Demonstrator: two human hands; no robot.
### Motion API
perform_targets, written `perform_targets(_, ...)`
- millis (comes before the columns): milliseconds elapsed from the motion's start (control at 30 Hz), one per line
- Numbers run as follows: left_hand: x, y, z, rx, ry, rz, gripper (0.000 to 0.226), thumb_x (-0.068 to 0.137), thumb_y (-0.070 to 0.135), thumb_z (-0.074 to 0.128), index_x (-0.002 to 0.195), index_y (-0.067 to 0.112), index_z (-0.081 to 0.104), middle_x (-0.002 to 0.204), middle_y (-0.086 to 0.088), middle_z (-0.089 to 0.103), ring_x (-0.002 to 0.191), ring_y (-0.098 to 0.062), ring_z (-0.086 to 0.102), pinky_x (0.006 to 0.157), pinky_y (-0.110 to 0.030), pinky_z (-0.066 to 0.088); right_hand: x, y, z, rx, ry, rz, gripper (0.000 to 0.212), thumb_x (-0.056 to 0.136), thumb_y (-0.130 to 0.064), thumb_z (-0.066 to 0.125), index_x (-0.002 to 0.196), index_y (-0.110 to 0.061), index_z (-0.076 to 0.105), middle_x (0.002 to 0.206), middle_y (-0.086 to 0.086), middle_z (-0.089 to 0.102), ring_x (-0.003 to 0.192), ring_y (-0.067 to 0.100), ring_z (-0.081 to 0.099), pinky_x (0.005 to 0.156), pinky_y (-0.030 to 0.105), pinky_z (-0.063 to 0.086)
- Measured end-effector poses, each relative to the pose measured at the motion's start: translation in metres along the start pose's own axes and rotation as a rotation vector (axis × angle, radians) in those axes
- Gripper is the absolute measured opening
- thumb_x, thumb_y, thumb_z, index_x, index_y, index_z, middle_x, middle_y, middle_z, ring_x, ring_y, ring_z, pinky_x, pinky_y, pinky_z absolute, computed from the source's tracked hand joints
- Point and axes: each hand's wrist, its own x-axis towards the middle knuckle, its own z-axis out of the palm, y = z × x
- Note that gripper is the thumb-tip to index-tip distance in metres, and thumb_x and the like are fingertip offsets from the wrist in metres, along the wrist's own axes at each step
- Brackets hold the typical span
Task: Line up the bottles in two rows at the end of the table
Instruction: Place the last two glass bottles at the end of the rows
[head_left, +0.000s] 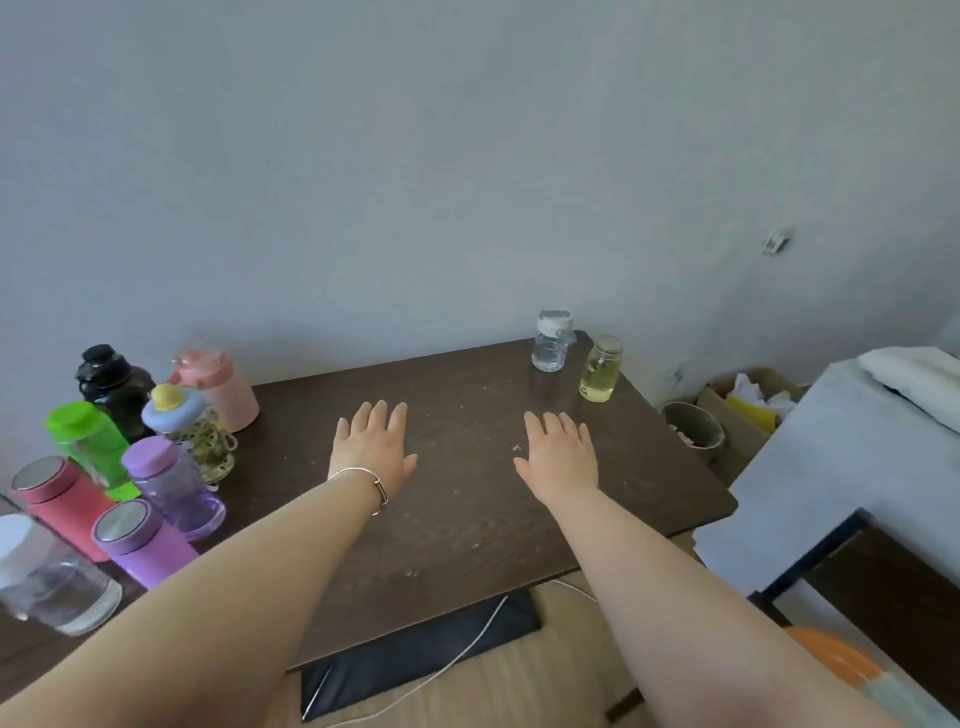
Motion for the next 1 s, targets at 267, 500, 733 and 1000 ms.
perform_targets(267,0.073,0.047,0.026,0.069,-0.048,0.152,0.075,0.096,0.048,0.044,0.154,0.021,0.007,0.162,-0.008,0.012,0.15,-0.029,0.006,0.12,-0.05,0.013,0.028,0.054,0.014,-0.04,-0.023,0.127,0.07,0.095,-0.049,0.052,0.153,-0.022,0.023,0.156,0.009,0.034,0.147,0.03,0.023,0.12,0.049,0.019)
perform_targets(500,0.144,0.074,0.029,0.068,-0.052,0.251,0.075,0.095,0.048,0.045,0.154,0.021,0.007,0.163,-0.009,0.011,0.15,-0.03,0.005,0.12,-0.052,0.012,0.06,0.086,0.013,-0.056,-0.027,0.259,0.069,0.096,-0.048,0.052,0.153,-0.022,0.023,0.157,0.008,0.033,0.148,0.03,0.022,0.12,0.048,0.018)
perform_targets(733,0.202,0.097,0.029,0.112,-0.031,0.319,0.075,0.095,0.047,0.045,0.154,0.019,0.008,0.162,-0.01,0.011,0.15,-0.031,0.005,0.119,-0.053,0.013,0.094,0.111,0.013,-0.067,-0.025,0.311,0.07,0.095,-0.051,0.052,0.152,-0.021,0.025,0.157,0.009,0.033,0.148,0.03,0.023,0.12,0.048,0.019)
perform_targets(1000,0.265,0.144,0.039,0.115,-0.037,0.35,0.076,0.094,0.049,0.047,0.153,0.019,0.011,0.162,-0.011,0.013,0.15,-0.031,0.008,0.119,-0.053,0.013,0.166,0.166,0.018,-0.092,0.001,0.312,0.07,0.093,-0.053,0.055,0.149,-0.02,0.029,0.152,0.01,0.04,0.142,0.032,0.033,0.118,0.049,0.025)
